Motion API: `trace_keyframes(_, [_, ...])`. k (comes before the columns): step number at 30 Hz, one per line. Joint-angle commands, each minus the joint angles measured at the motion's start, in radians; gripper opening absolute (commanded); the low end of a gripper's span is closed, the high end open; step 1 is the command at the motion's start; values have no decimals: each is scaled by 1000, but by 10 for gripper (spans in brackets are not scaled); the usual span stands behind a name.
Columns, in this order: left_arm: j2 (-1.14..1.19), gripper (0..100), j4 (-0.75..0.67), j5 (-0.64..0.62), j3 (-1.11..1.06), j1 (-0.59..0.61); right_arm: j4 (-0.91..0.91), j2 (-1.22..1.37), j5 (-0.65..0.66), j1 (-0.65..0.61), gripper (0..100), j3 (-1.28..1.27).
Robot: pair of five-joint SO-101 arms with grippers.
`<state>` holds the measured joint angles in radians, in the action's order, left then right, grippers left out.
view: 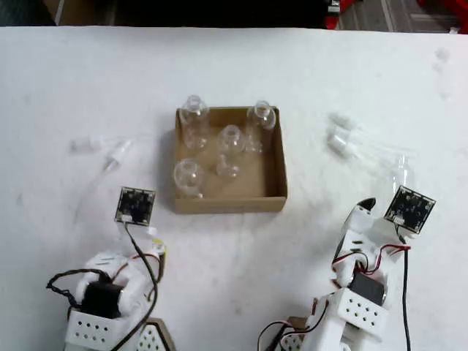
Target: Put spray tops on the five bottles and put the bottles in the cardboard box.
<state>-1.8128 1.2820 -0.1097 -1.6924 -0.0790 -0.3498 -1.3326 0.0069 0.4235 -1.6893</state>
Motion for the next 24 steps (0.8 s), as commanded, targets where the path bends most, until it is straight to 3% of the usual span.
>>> trace_keyframes(1, [-8,31,6,-14,0,-13,-31,10,14,-31,74,-6])
trace_keyframes(2, [-8,31,6,-14,0,-13,-13,15,14,-22,5,-6])
trace_keyframes(4, [-8,31,6,-14,0,-13,7,27,6,2,50,-6])
trace_keyframes(9, [-8,31,6,-14,0,-13,76,38,14,16,35,-6])
trace_keyframes(19, [-8,31,6,-14,0,-13,39,39,12,102,253,-6])
trace_keyframes(21, [-8,31,6,-14,0,-13,-50,39,12,90,233,-6])
trace_keyframes(24, [-8,31,6,-14,0,-13,-45,36,12,97,74,-6])
